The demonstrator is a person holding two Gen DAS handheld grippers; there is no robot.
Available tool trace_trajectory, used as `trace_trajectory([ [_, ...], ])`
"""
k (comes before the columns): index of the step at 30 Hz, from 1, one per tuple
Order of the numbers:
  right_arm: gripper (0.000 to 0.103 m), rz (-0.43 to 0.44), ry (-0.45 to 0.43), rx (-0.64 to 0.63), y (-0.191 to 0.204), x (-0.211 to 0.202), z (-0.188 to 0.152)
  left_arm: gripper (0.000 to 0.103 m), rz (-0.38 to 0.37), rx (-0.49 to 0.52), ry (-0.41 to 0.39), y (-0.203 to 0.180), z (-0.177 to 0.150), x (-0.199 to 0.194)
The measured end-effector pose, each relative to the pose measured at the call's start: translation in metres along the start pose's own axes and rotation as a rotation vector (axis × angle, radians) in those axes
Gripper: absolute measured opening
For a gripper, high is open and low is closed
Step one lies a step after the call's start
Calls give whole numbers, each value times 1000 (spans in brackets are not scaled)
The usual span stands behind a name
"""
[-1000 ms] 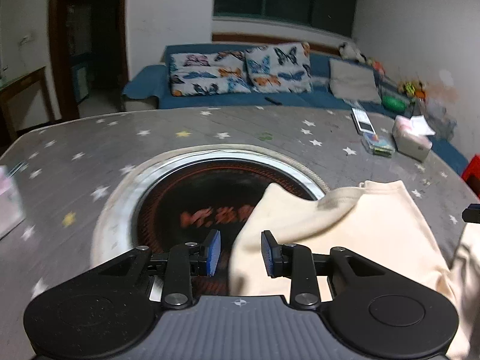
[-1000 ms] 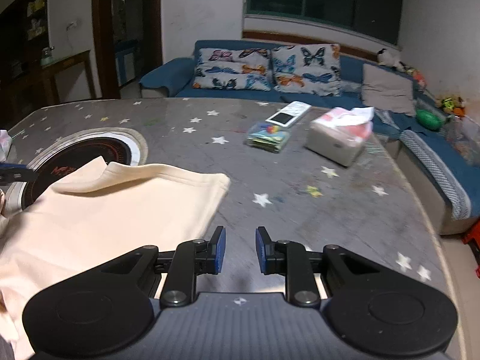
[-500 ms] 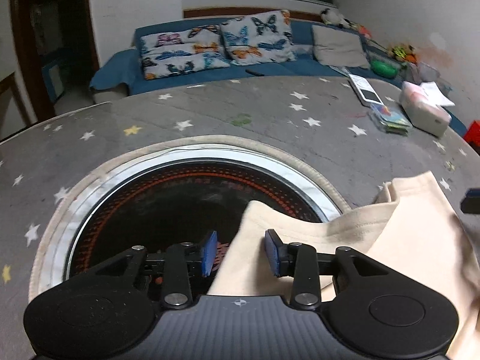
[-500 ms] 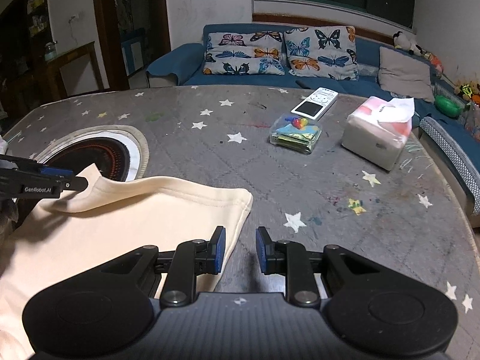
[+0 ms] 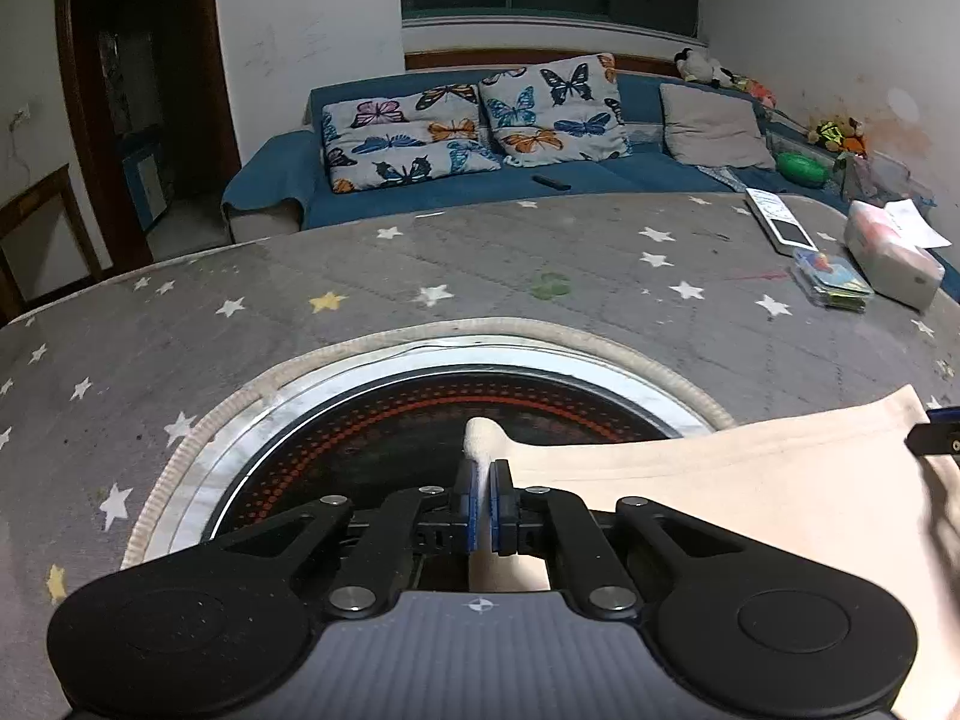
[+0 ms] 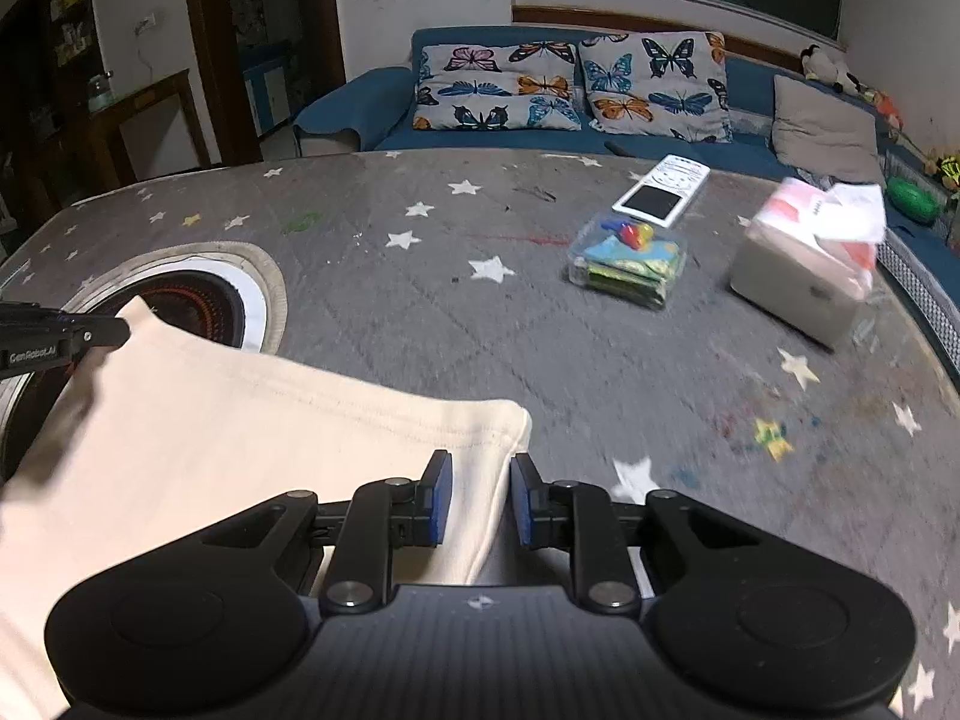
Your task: Fold clothes
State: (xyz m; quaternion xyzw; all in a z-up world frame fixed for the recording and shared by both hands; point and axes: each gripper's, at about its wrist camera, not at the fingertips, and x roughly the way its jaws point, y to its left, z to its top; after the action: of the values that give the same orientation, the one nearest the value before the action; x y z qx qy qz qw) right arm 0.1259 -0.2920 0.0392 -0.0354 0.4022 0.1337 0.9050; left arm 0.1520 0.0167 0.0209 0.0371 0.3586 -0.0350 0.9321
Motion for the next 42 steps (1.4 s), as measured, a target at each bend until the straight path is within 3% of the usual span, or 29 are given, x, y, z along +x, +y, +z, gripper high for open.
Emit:
trace_trajectory([
  [1,10,2,-2,1,1,3,3,4,1,0,3,1,0,2],
  [4,5,5,-8,-3,5,10,10,4,14,-2,8,3,-1,7],
  [13,5,-7,-38,-40,18,40,43,4,85,-31,16,24,14,29],
  [18,7,-9,-19,-72,24,53,53,8,73,-45,18,27,13,24],
  [22,9,-3,-24,-90,26,38,50,10,63,-56,20,30,12,20],
  [29,11,47,-62,-157,41,-22,30,12,-30,-32,-9,13,-9,-36],
  [36,11,142,-70,-261,69,-82,-11,13,-162,55,-12,-19,-50,-104],
  [40,12,220,-48,-307,86,-109,-39,30,-238,83,-9,-32,-76,-142],
  [42,12,246,-36,-333,94,-117,-51,32,-262,91,-6,-37,-86,-155],
])
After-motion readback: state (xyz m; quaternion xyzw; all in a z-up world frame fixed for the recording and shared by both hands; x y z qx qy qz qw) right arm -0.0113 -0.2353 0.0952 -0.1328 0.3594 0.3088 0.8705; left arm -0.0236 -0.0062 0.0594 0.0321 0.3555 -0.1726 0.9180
